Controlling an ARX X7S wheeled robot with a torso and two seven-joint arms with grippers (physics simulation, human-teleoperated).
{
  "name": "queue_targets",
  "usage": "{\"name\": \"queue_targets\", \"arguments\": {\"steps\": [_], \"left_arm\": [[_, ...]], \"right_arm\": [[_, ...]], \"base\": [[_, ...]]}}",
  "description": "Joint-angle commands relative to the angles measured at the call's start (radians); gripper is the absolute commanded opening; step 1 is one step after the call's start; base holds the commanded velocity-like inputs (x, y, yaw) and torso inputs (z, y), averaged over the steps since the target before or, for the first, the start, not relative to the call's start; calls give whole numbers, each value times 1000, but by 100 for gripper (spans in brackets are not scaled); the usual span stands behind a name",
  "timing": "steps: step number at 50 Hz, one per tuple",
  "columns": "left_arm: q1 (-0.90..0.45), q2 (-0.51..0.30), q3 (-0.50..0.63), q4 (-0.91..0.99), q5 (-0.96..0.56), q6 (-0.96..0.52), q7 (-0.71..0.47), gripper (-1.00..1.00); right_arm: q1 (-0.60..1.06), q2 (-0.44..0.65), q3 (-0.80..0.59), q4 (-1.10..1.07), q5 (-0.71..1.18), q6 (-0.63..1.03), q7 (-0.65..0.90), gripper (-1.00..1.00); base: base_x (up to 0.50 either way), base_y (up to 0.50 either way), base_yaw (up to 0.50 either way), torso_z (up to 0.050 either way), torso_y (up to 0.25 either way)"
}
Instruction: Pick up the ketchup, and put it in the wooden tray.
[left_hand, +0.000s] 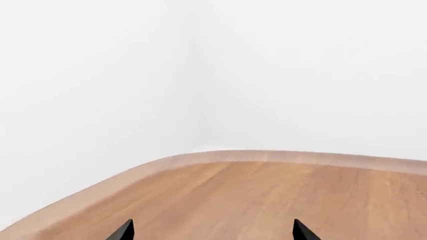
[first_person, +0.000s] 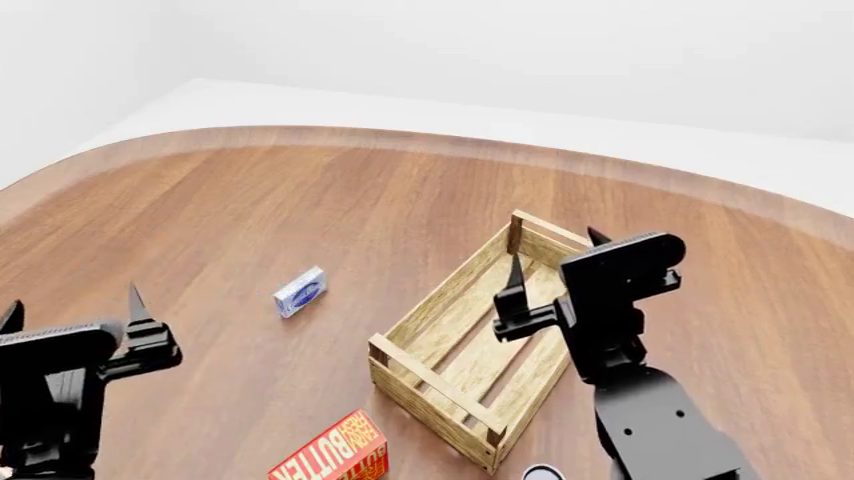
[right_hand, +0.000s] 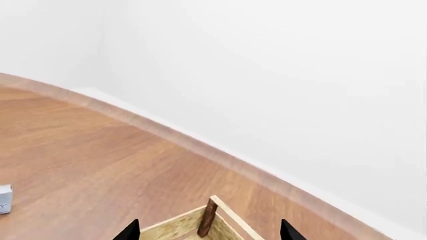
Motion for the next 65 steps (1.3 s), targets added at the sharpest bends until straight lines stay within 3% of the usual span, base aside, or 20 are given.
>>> {"name": "queue_targets", "arguments": {"steps": [1, 10, 18, 65], "left_arm": [[184, -7, -164, 72, -65, 21, -17, 100], [276, 19, -233, 57, -81, 76, -8, 100], [297, 38, -229, -28, -36, 157, 3, 100], [182, 78, -157, -474, 45, 364, 37, 100]], "right_arm": [[30, 3, -16, 10, -7, 0, -2, 100], [52, -4, -33, 19, -14, -1, 1, 100], [54, -9, -46, 23, -15, -7, 4, 100], [61, -10, -90, 26, -20, 23, 23, 100]], "base": [[0, 0, 0, 0, 0], [0, 0, 0, 0, 0], [0, 0, 0, 0, 0], [0, 0, 0, 0, 0]]}}
